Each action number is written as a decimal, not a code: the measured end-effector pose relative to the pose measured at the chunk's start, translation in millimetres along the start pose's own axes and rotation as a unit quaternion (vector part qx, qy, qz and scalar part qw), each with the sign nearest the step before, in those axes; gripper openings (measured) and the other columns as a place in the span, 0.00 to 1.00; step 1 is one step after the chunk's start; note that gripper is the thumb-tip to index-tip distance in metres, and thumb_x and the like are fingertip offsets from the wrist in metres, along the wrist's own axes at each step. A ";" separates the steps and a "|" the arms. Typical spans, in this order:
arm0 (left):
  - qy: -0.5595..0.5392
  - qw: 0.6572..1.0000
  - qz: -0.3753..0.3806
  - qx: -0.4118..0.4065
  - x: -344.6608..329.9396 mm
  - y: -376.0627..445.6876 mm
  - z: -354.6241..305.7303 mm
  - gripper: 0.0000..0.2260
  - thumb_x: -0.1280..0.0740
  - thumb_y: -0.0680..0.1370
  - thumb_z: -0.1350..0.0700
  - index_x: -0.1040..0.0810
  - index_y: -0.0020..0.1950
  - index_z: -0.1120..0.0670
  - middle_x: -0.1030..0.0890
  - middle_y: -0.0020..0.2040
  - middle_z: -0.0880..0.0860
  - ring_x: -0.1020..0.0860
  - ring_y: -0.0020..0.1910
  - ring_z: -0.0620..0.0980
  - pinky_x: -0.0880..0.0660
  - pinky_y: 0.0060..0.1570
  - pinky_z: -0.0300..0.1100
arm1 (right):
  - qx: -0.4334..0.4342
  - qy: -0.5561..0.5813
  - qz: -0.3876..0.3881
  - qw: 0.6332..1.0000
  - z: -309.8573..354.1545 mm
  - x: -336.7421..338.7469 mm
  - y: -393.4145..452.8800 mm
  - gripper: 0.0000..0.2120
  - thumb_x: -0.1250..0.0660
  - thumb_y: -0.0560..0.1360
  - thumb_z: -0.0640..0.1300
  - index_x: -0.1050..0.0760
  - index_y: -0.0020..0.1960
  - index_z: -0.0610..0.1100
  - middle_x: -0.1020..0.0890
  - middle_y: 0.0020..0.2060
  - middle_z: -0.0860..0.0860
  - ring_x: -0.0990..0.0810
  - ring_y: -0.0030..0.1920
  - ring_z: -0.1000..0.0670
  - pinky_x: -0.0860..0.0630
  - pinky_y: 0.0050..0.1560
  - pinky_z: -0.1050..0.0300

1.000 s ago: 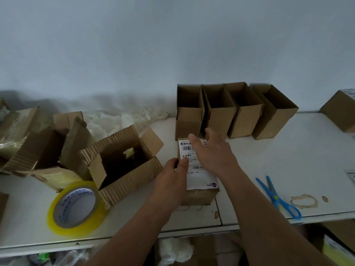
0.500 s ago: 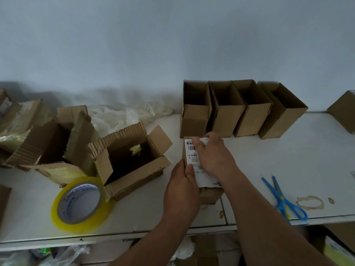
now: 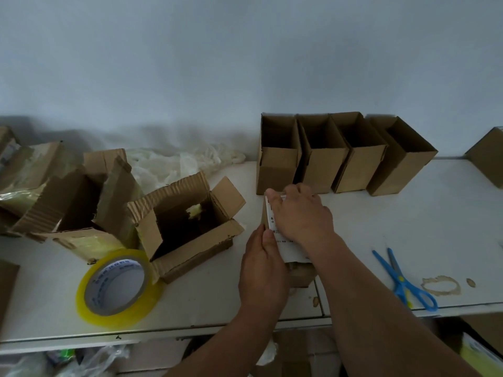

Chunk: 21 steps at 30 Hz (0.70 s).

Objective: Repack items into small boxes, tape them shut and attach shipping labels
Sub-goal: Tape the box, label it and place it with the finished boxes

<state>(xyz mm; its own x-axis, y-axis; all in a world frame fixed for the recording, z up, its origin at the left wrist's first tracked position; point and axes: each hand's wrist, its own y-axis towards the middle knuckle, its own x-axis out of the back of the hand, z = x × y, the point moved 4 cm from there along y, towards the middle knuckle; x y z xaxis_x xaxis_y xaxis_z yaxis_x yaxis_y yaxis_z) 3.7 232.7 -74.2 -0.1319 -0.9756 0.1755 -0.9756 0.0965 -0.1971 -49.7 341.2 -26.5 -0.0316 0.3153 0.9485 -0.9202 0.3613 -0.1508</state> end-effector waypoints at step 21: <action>-0.031 0.999 -0.011 0.017 -1.1 -1.2 -5.4 0.15 0.50 0.85 0.47 0.25 0.61 0.44 0.20 0.53 0.45 0.21 0.51 0.42 0.22 0.53 0.41 | -0.081 0.139 0.008 0.987 -28.3 -12.2 -46.3 0.35 0.52 0.80 0.65 0.58 0.79 0.50 0.33 0.71 0.46 0.27 0.65 0.42 0.30 0.64 0.44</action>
<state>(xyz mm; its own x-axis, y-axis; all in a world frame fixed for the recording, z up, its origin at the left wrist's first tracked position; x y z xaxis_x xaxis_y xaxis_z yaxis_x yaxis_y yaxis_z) 4.1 234.7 -69.0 -0.0986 -0.9878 0.1203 -0.9716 0.0695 -0.2264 4.3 345.5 -39.0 0.0836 0.5417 0.8364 -0.8456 0.4826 -0.2281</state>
